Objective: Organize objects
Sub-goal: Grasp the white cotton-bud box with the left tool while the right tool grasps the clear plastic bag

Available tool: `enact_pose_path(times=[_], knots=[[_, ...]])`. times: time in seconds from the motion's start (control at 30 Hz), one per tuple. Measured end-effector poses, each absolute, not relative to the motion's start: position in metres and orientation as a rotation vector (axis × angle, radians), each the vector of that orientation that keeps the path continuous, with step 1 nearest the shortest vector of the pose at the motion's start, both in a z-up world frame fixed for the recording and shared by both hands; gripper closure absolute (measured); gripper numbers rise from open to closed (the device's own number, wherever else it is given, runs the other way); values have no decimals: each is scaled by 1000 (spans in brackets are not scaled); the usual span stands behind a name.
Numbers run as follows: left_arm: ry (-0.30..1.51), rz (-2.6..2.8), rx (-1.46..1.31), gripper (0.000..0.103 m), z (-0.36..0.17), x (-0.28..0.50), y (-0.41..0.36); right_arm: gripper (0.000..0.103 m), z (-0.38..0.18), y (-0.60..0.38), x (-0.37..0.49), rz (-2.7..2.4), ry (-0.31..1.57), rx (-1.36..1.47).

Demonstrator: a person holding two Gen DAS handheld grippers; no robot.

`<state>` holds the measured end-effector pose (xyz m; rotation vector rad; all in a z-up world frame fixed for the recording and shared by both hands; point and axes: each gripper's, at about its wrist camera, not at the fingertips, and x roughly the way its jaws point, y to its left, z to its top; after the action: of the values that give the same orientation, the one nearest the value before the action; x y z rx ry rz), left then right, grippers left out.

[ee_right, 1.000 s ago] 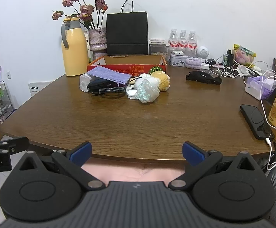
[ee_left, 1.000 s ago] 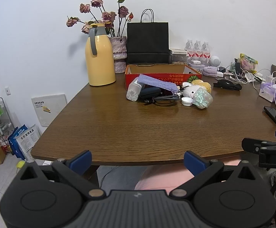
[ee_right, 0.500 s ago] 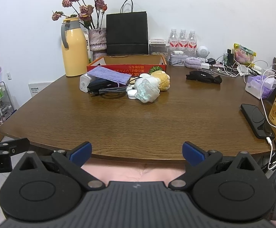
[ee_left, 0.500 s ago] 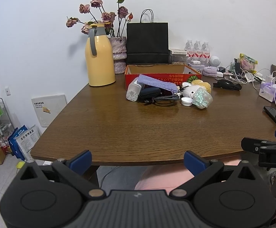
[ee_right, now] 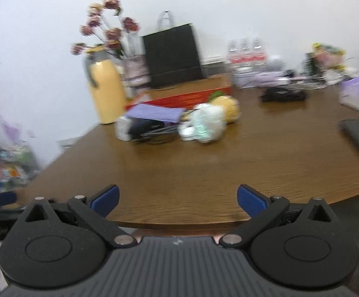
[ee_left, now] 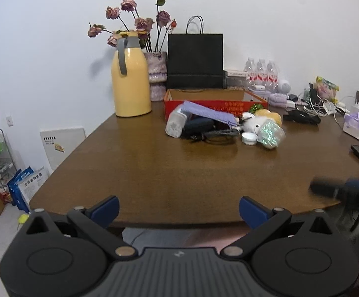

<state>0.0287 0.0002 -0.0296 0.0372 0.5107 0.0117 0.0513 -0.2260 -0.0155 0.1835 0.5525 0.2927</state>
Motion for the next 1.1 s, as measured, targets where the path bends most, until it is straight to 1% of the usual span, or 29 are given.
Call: enact_pose_path(times=[0.1, 0.17, 0.2, 0.23, 0.3, 0.37, 0.4, 0.47, 0.5, 0.53, 0.6, 0.7, 0.77, 0.83, 0.9, 1.03, 1.1], knots=[[530, -14, 12, 6, -37, 43, 2, 0, -30, -216, 70, 319, 711, 141], [570, -17, 17, 16, -39, 58, 1, 0, -25, -221, 84, 297, 733, 202], [580, -29, 10, 16, -38, 69, 3, 0, -16, -226, 92, 303, 707, 233], [574, -40, 3, 15, -34, 79, 4, 0, -3, -231, 98, 319, 646, 257], [537, -34, 2, 14, -26, 99, 4, 0, 24, -239, 101, 341, 420, 250], [480, -12, -2, 14, -19, 119, 4, 0, 25, -235, 102, 364, 249, 170], [463, -7, 7, 14, -19, 127, 3, 0, 19, -230, 109, 385, 276, 114], [426, -2, 13, 14, -23, 143, 3, 0, 7, -212, 138, 372, 466, -48], [419, 0, 5, 14, -25, 150, 4, 0, 2, -206, 149, 318, 517, -90], [427, 0, -4, 16, -29, 161, 4, 0, -1, -204, 155, 259, 522, -99], [460, -16, 1, 14, -33, 182, 6, 0, 1, -210, 170, 181, 500, -55], [516, -18, 26, 14, -37, 213, 10, 0, 10, -222, 195, 218, 507, 60], [516, -21, 24, 14, -40, 232, 14, 0, 13, -225, 209, 192, 522, 122], [508, -7, 55, 14, -42, 253, 15, 0, 11, -228, 222, 163, 504, 110], [482, -4, 104, 15, -43, 277, 13, 0, 5, -226, 236, 110, 490, 39], [494, -57, 162, 15, -49, 315, 8, 0, -8, -228, 261, 78, 575, 48], [512, -70, 150, 18, -51, 331, 10, 0, -17, -228, 267, 95, 588, 60]])
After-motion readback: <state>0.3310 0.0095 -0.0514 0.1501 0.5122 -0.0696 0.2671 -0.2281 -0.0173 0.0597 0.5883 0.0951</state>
